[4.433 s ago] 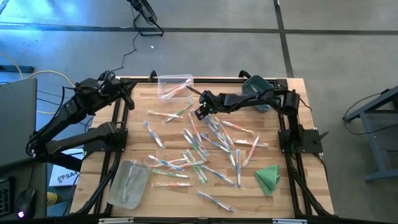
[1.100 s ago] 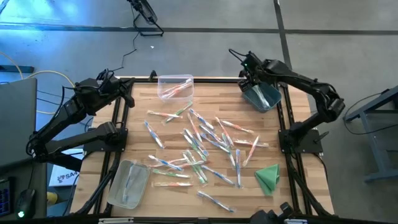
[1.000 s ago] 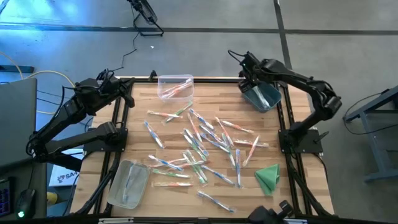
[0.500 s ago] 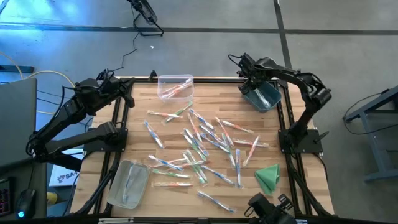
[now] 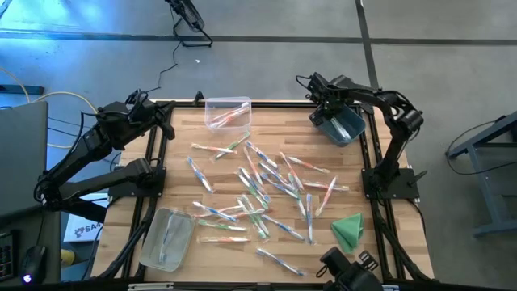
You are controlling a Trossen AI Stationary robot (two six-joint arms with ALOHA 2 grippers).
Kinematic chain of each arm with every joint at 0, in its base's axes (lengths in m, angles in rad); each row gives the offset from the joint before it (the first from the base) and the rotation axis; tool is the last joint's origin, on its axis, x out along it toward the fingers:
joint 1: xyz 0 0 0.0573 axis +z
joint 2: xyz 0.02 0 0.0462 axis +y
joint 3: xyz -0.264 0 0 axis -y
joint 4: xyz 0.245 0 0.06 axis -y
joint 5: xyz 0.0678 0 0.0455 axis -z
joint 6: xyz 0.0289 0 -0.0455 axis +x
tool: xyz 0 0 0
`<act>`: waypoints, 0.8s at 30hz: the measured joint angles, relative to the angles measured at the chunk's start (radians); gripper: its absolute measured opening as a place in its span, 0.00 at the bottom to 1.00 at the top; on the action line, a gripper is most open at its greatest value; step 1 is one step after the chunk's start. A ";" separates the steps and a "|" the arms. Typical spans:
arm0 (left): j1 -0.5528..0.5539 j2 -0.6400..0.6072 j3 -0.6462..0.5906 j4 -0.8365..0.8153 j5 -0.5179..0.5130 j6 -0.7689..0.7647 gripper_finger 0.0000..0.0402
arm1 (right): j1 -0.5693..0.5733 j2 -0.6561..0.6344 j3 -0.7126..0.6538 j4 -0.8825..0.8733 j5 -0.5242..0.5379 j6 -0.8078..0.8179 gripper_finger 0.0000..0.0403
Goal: Pick & Place Toothbrushes
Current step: Put the green toothbrush into the blue bin, then put the blue toothbrush into the gray bin
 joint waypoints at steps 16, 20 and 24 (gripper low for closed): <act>0.000 0.000 0.000 0.000 0.000 0.000 0.00 | -0.009 0.001 0.000 0.000 0.071 0.006 0.31; 0.000 0.000 0.000 0.000 0.000 0.000 0.00 | -0.009 0.000 0.000 0.000 0.105 0.003 0.33; 0.000 0.000 0.000 0.000 0.000 0.000 0.00 | -0.014 -0.001 0.000 0.000 0.109 0.004 0.28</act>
